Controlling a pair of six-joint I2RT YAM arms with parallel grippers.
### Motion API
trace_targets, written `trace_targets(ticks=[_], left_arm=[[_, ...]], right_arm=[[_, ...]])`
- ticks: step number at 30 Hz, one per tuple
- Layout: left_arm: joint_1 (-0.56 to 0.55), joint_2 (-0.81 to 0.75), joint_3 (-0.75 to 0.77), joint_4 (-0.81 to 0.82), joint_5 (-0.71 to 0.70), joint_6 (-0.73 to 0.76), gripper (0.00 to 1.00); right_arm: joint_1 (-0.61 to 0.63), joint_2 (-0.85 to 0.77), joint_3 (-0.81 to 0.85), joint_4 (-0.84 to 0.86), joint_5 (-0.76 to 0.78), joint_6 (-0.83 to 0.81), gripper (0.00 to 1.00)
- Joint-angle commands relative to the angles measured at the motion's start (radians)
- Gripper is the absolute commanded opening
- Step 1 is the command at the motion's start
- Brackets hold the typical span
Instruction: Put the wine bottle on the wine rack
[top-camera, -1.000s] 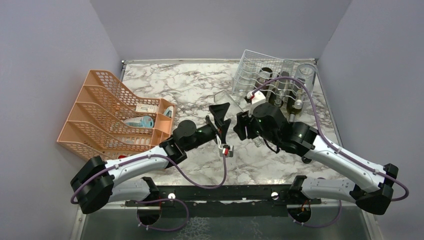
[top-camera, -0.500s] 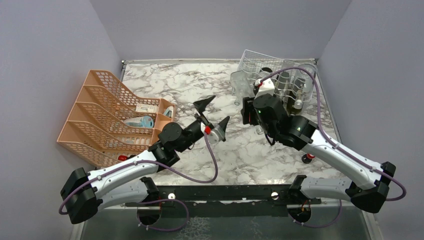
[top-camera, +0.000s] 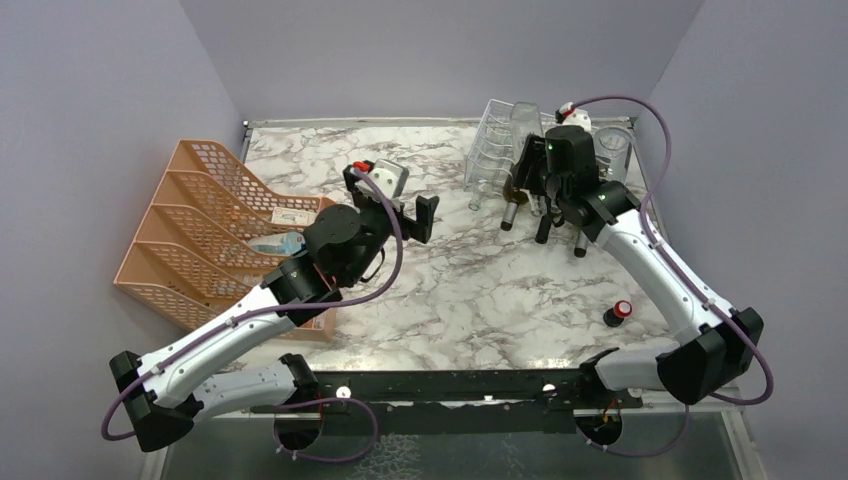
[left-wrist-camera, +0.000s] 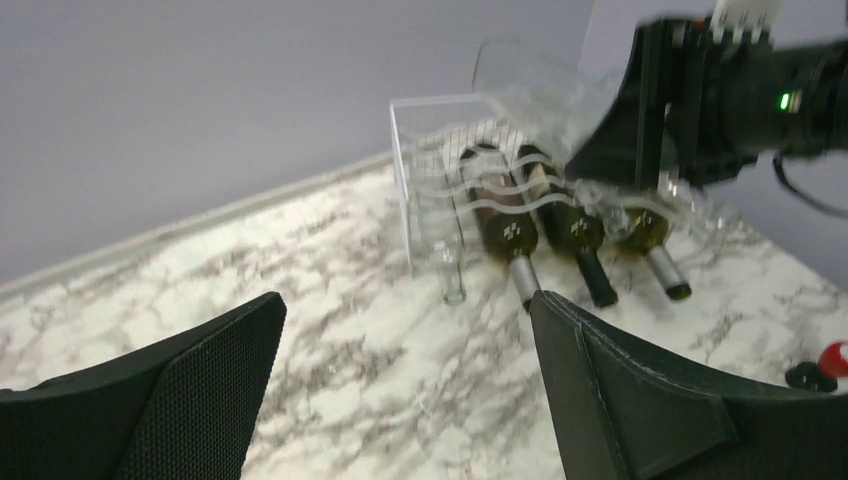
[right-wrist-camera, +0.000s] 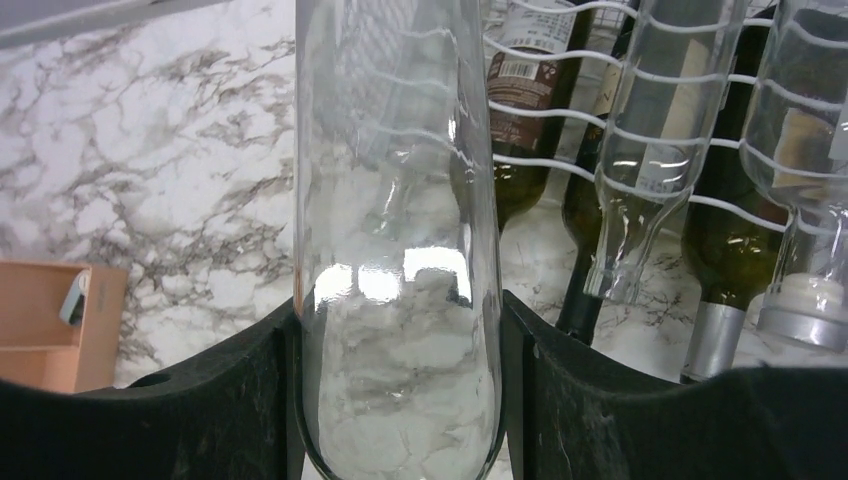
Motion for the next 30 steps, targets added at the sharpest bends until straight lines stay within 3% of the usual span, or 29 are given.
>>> trace_targets(ticks=[1, 11, 20, 30], left_arm=[[-0.001, 0.048, 0.021, -0.234, -0.062, -0.172, 0.99], [0.003, 0.192, 0.026, -0.415, -0.002, -0.546, 0.99], [0.005, 0.148, -0.058, -0.373, 0.104, -0.413, 0.99], [0.005, 0.15, -0.065, -0.354, 0.198, -0.369, 0.99]], right_arm=[[-0.094, 0.073, 0.084, 0.097, -0.079, 0.042, 0.01], [-0.169, 0.249, 0.143, 0.144, -0.052, 0.08, 0.01], [-0.171, 0.397, 0.228, 0.175, 0.037, 0.082, 0.01], [-0.171, 0.465, 0.26, 0.166, 0.083, 0.094, 0.01]])
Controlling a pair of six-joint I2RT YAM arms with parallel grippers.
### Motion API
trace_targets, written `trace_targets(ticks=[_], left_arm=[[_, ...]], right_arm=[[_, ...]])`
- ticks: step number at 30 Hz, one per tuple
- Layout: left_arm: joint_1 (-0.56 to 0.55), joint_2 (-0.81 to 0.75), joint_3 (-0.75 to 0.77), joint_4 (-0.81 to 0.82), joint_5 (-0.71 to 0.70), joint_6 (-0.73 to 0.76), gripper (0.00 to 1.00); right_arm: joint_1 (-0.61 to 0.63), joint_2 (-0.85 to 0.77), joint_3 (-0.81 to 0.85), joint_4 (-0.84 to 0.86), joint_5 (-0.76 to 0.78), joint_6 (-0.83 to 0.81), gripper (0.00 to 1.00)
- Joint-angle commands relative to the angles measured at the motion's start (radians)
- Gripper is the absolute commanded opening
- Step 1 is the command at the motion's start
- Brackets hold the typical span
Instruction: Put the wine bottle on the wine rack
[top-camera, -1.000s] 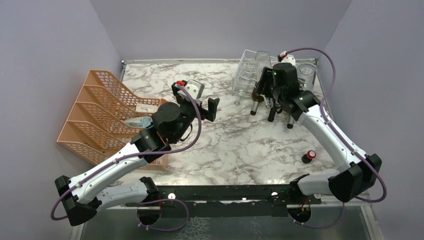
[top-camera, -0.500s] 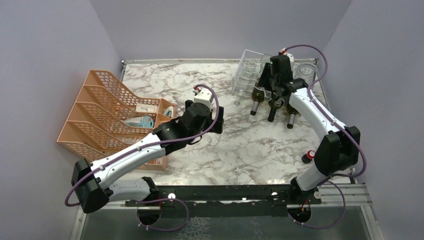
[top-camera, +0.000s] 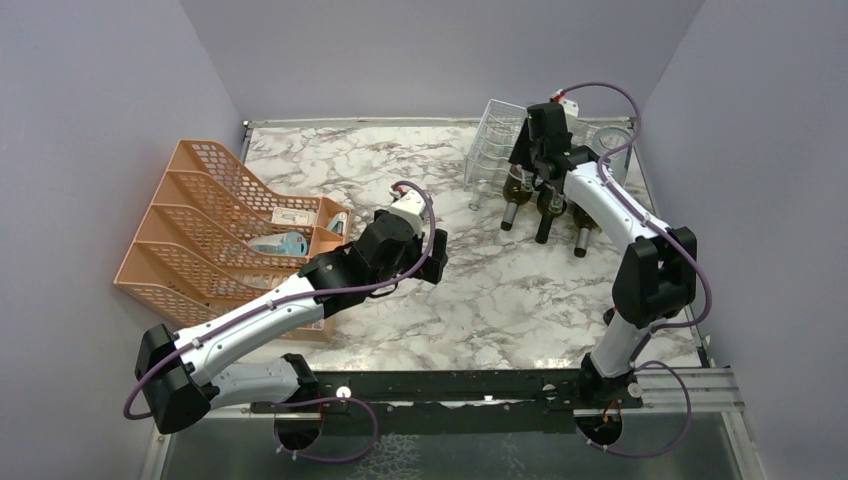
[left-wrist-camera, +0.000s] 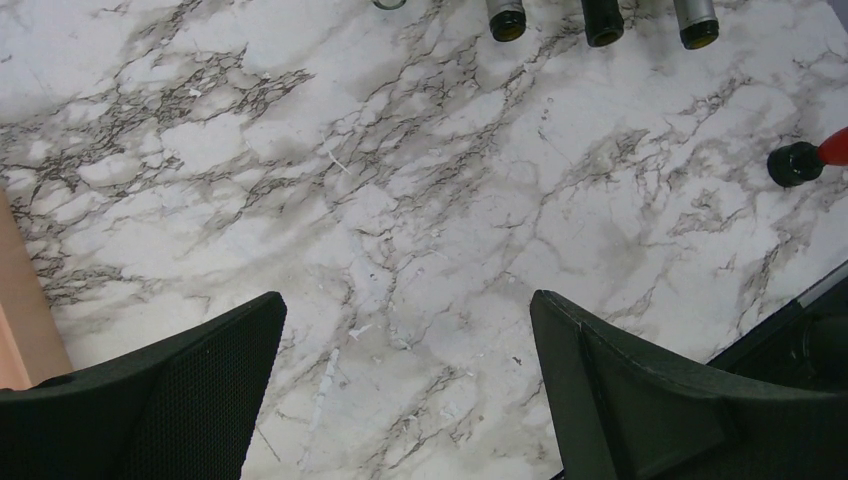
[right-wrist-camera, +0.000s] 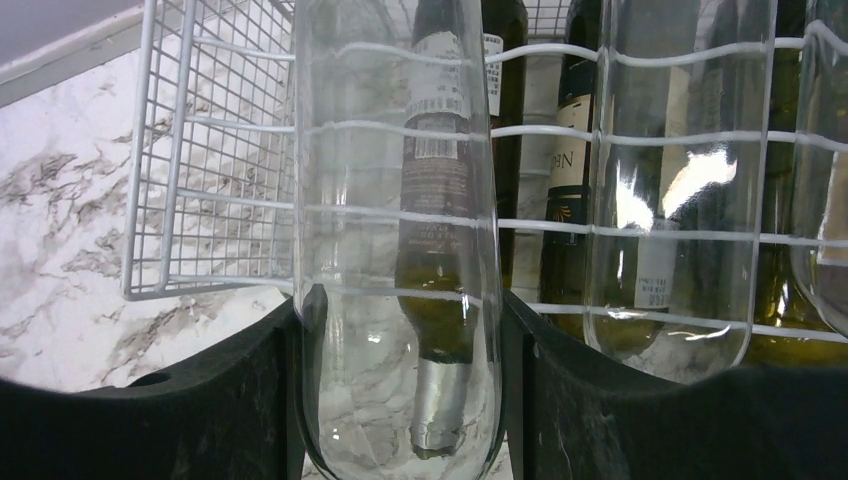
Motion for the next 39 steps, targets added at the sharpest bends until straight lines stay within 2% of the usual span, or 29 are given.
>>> trace_targets(ticks=[1, 9, 15, 24, 26, 28, 33, 39], left_arm=[[0.004, 0.003, 0.01, 0.03, 0.079, 0.052, 0.99], [0.004, 0.052, 0.046, 0.012, 0.094, 0.027, 0.99], [0.004, 0.076, 0.07, -0.014, 0.028, -0.039, 0.99], [0.004, 0.098, 0.097, -0.025, 0.084, 0.004, 0.99], [0.004, 0.1, 0.101, -0.025, 0.093, 0.009, 0.99], [0.004, 0.102, 0.105, -0.024, 0.1, 0.011, 0.99], [0.004, 0.105, 0.116, -0.025, 0.102, 0.015, 0.99], [0.004, 0.088, 0.122, -0.018, 0.066, 0.029, 0.99]], right_arm=[[-0.004, 0.032, 0.057, 0.07, 0.069, 0.016, 0.01], [-0.004, 0.077, 0.058, 0.108, 0.116, -0.005, 0.02], [-0.004, 0.124, 0.077, 0.148, 0.157, -0.043, 0.02], [-0.004, 0.2, 0.101, 0.168, 0.187, -0.063, 0.03], [-0.005, 0.213, 0.105, 0.165, 0.19, -0.064, 0.12], [-0.005, 0.221, 0.105, 0.16, 0.182, -0.062, 0.28], [-0.005, 0.212, 0.107, 0.149, 0.143, -0.053, 0.56], [-0.004, 0.152, 0.116, 0.127, 0.088, -0.051, 0.78]])
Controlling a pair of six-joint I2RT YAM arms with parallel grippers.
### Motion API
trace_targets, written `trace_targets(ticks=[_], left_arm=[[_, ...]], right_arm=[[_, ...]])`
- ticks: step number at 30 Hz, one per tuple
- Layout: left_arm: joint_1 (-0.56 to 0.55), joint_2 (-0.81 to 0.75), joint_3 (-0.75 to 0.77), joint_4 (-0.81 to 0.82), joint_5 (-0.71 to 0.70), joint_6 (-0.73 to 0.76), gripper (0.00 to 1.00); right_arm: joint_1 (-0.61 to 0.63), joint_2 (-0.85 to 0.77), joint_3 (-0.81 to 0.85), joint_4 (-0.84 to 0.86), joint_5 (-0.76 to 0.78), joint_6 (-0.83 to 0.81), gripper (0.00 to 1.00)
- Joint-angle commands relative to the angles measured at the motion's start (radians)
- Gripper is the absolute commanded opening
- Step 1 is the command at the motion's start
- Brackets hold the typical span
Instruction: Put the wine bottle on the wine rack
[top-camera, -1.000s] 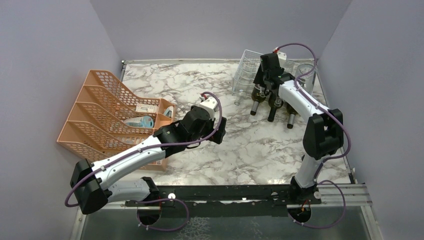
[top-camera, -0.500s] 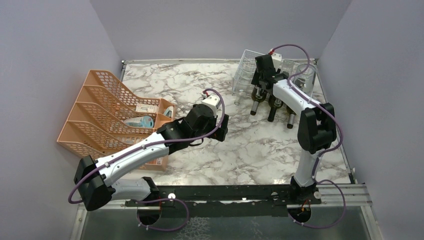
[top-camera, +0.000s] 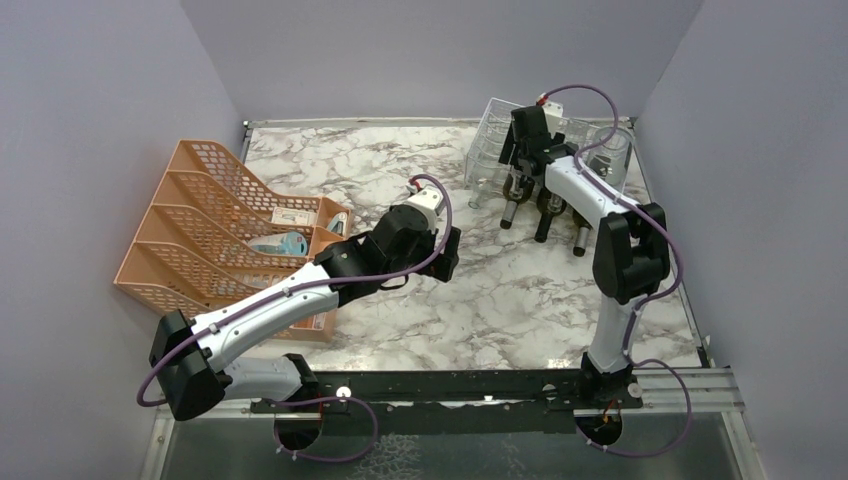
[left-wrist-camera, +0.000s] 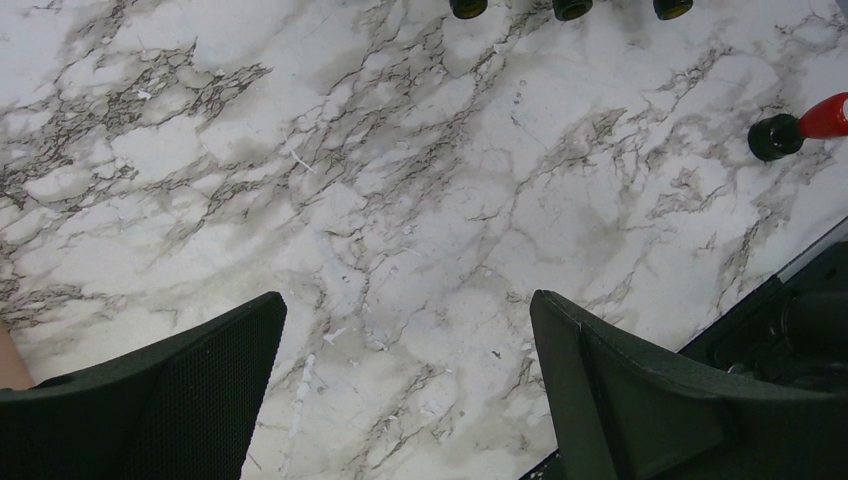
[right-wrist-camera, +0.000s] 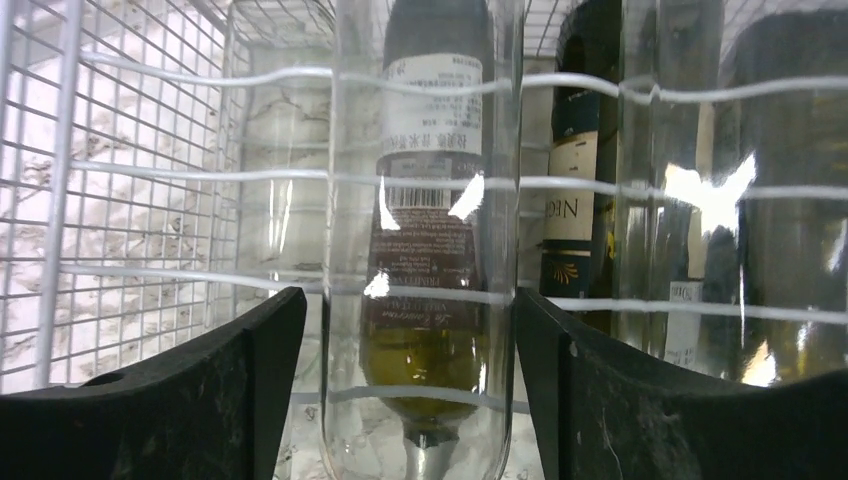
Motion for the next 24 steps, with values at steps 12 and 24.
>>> trace_targets(ticks=[12, 24], left_arm=[[0.004, -0.122, 0.028, 0.029, -0.15, 0.053, 0.99], [0.004, -0.303, 0.03, 0.053, -0.274, 0.166, 0.99]], right_arm=[[-0.009, -0.316, -0.051, -0.1, -0.097, 0.008, 0.88], [-0.01, -0.824, -0.508, -0.245, -0.241, 0.035, 0.88]])
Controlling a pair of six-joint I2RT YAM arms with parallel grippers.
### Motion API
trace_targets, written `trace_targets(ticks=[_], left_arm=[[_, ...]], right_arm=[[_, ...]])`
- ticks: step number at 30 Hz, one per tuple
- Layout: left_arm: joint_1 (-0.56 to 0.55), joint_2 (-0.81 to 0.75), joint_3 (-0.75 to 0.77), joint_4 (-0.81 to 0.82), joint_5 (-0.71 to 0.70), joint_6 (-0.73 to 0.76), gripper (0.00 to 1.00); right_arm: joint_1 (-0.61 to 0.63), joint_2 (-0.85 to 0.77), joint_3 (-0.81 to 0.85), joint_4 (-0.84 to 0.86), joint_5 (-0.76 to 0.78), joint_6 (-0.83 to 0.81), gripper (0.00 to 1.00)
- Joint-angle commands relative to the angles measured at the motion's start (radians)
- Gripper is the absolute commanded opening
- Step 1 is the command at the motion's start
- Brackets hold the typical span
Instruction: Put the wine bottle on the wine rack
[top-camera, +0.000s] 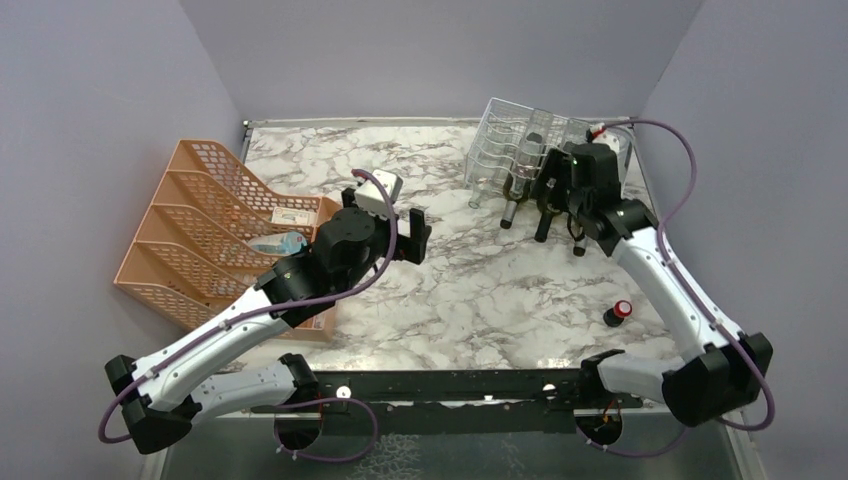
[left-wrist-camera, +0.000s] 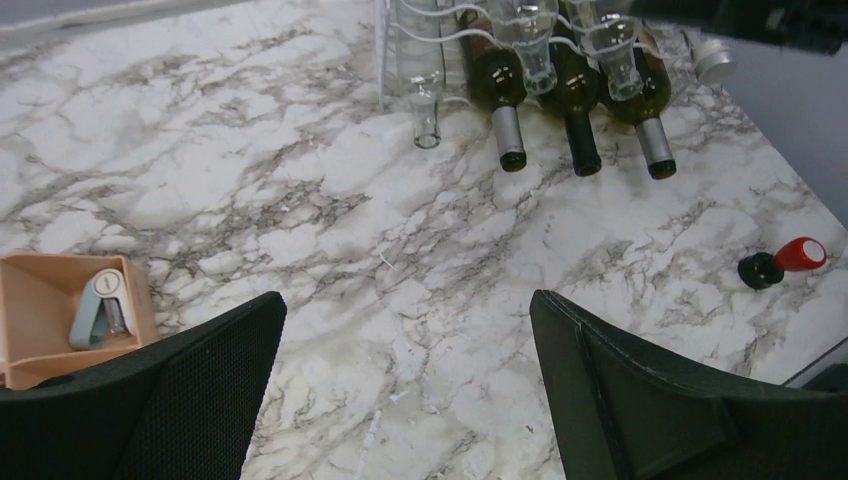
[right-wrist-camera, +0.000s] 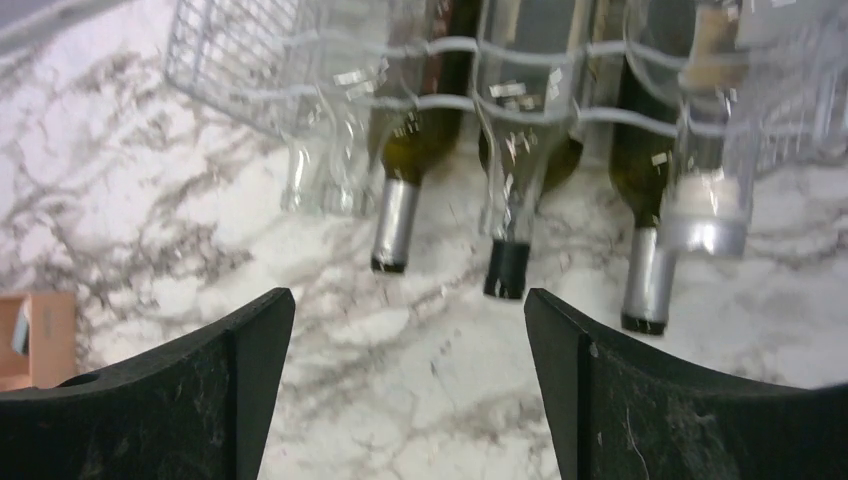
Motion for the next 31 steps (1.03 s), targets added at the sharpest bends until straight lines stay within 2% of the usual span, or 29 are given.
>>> trace_targets(ticks=[1, 6, 14, 20, 31], left_arm=[[0.004, -0.067, 0.027, 0.026, -0.081, 0.074, 0.99], [0.004, -0.127, 0.049, 0.015, -0.088, 0.107, 0.99], [0.004, -0.22, 0.089, -0.02, -0.117, 0.134, 0.99], [0.004, -0.272, 0.128, -0.04, -0.139, 0.154, 0.99], [0.004, -0.317, 0.132, -0.053, -0.16, 0.157, 0.99]], right_arm=[[-0.004, -0.177, -0.135, -0.122, -0.045, 0.016, 0.88], [-0.004, -0.42, -0.184, -0.188, 0.024, -0.003, 0.88], [-0.004, -0.68, -0.084, -0.239, 0.068, -0.083, 0.88], [-0.004, -0.751, -0.001, -0.242, 0.063, -0.155, 0.89], [-0.004, -0.77, 0.083, -0.257, 0.062, -0.196, 0.9]])
